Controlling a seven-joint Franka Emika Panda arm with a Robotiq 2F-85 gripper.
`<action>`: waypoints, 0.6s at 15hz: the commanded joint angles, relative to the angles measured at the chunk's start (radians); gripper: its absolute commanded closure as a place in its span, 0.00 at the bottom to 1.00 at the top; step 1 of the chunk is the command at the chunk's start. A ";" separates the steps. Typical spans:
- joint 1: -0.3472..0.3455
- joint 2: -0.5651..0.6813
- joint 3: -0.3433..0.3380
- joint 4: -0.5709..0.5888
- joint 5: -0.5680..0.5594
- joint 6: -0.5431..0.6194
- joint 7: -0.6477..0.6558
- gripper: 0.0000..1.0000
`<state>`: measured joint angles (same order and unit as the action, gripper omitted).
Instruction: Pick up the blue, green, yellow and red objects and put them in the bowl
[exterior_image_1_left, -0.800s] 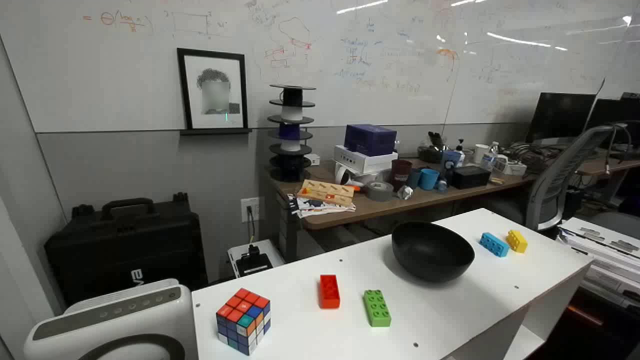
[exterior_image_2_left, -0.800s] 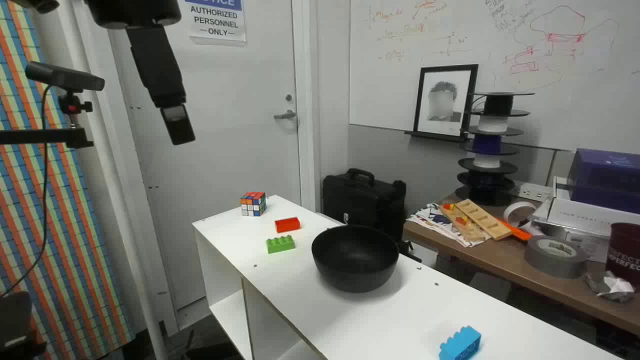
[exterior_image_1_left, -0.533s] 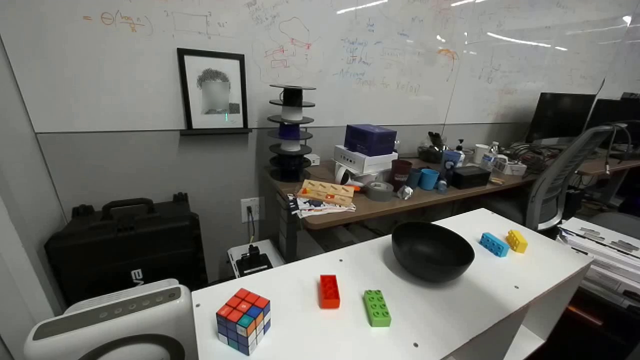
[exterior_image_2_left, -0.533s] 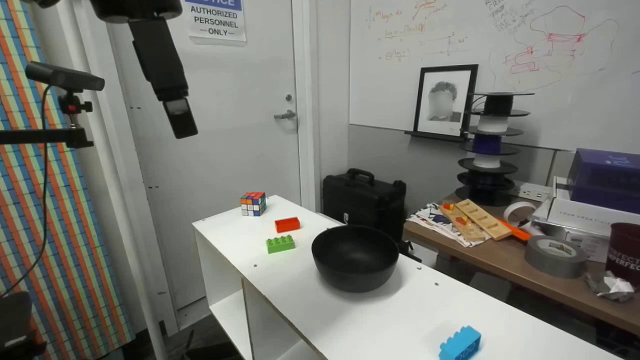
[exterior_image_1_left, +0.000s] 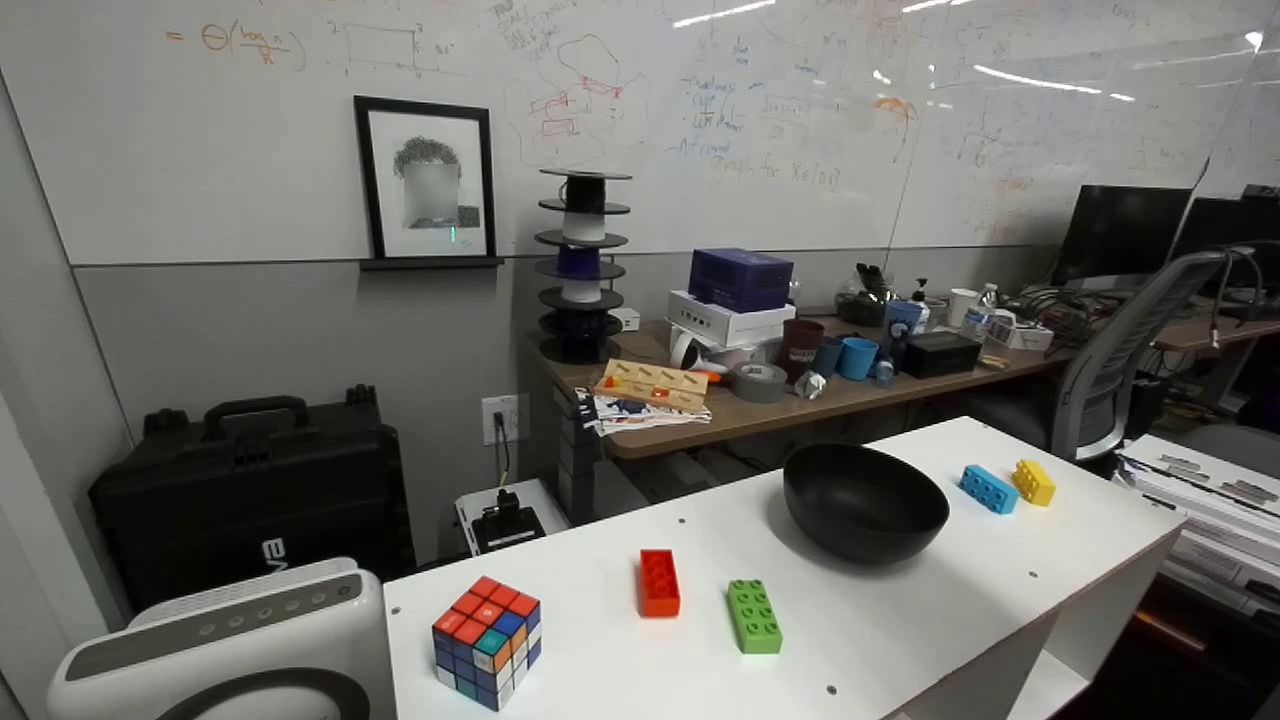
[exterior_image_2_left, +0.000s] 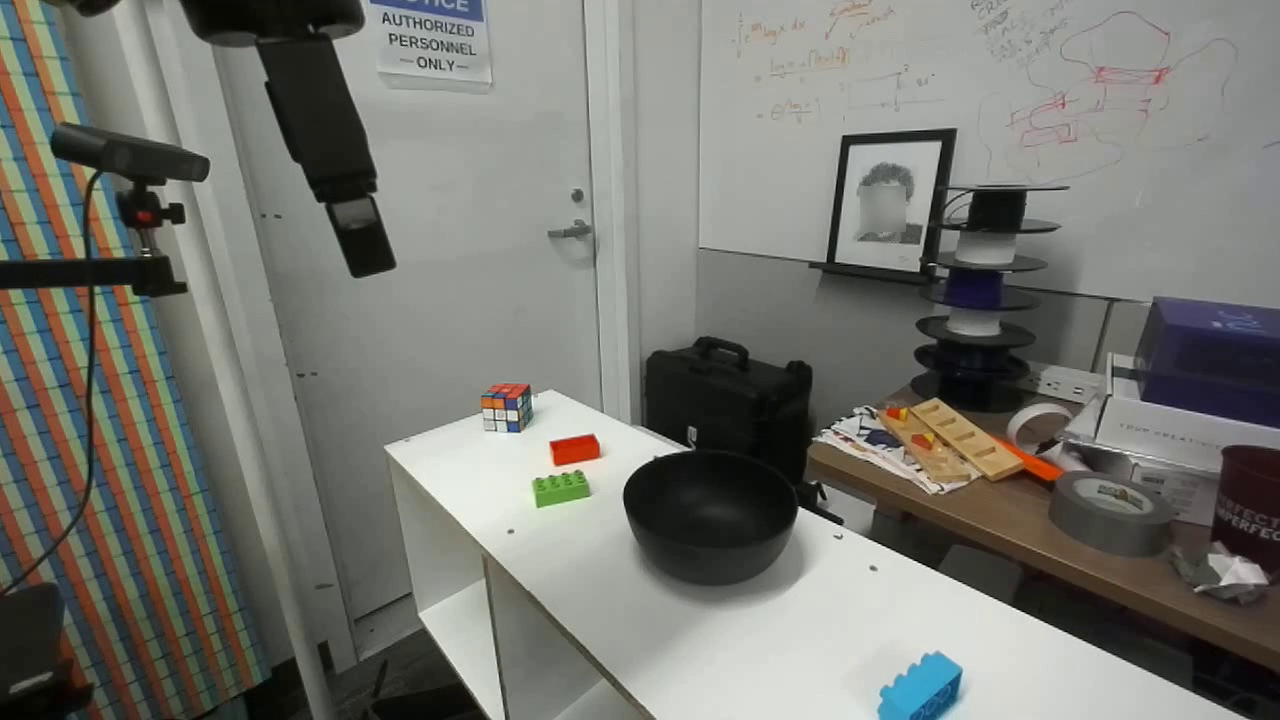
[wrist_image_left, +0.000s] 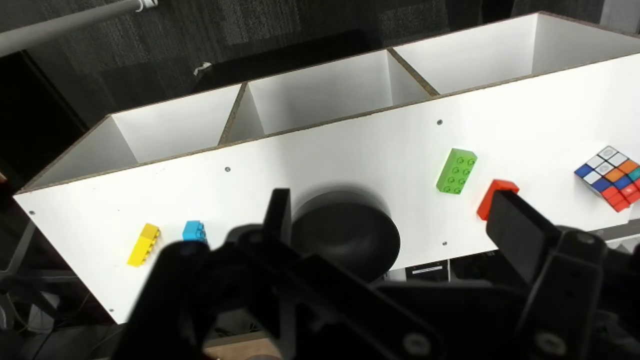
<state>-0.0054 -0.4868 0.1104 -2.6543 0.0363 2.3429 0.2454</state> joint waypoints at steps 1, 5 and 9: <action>0.004 0.000 -0.004 0.001 -0.003 -0.003 0.002 0.00; 0.001 0.006 0.000 0.002 -0.008 0.011 0.007 0.00; 0.000 0.110 0.040 0.046 -0.037 0.044 0.049 0.00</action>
<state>-0.0054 -0.4590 0.1155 -2.6525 0.0328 2.3551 0.2493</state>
